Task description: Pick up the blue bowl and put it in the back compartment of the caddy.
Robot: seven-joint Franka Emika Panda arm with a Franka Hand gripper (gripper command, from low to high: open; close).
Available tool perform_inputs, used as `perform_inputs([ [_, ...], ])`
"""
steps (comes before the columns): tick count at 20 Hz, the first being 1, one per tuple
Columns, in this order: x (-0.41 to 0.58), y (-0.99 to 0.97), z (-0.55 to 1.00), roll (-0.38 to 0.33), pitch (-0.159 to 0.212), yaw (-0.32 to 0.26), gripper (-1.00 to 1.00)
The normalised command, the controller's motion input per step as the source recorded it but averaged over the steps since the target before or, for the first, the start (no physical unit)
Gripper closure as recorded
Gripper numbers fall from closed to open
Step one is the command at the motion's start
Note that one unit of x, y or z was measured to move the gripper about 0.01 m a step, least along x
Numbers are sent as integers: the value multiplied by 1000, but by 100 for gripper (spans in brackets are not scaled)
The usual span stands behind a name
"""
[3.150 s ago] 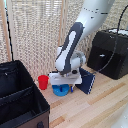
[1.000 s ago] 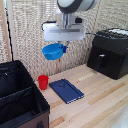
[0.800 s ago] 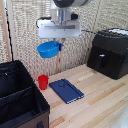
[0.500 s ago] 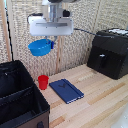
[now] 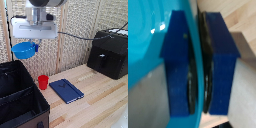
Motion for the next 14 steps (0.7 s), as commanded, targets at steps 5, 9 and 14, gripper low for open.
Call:
perform_inputs([
  [5, 154, 955, 25, -4, 5, 2, 100],
  [9, -174, 582, -391, -2, 33, 89, 100],
  [14, -48, 194, -369, 4, 70, 13, -100],
])
